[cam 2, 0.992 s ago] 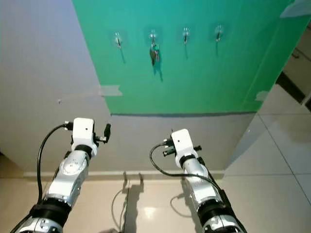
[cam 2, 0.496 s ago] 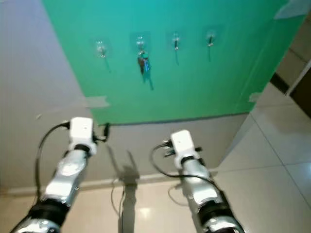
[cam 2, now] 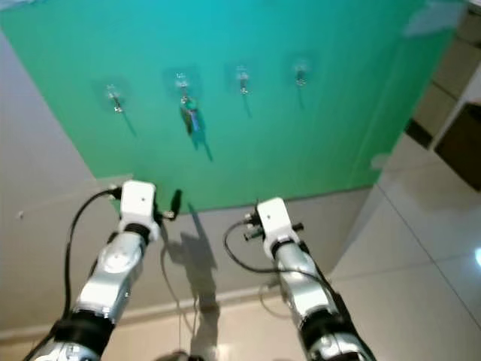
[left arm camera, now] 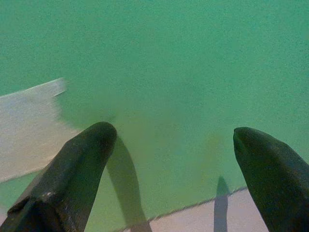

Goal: Hang keys on a hook

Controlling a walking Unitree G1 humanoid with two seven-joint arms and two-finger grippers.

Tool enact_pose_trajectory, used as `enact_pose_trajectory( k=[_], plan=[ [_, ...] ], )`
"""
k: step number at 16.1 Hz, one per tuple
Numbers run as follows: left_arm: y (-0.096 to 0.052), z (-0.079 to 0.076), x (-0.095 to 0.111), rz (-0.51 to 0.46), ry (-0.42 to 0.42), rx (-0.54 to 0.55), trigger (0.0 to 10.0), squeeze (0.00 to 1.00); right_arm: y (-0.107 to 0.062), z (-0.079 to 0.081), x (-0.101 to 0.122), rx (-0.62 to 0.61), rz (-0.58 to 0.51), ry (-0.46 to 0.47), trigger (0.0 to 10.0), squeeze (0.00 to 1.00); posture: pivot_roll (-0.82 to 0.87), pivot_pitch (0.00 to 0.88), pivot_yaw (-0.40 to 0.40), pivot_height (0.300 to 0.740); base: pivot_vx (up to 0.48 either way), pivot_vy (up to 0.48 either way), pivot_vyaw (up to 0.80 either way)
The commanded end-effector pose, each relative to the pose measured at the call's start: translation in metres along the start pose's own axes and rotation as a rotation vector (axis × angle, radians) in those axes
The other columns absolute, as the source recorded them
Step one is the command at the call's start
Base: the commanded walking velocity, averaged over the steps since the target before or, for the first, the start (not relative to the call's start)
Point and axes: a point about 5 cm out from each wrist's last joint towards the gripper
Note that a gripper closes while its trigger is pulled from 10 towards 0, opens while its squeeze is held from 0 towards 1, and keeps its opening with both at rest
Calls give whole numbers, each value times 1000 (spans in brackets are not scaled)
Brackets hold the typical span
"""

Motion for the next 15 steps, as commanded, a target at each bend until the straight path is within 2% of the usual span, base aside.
enact_pose_trajectory(
  k=[1,15],
  plan=[
    [-1,11,-1,16,-10,43,10000,0,1,-4,1,-15,1,9,10000,0,-85,0,76,740,0,0,0],
    [10,3,5,8,-5,23,10000,0,5,-12,4,-31,-4,-10,10000,0,-106,0,82,740,0,0,0]
  ],
)
Point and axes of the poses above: a point about 5 cm out from each wrist's last joint towards the gripper, its own y axis pointing out of the wrist towards the gripper, its own x axis along the axis of the wrist's last joint, z = x × y, and after that the axes turned 14 degrees about -y, right-handed
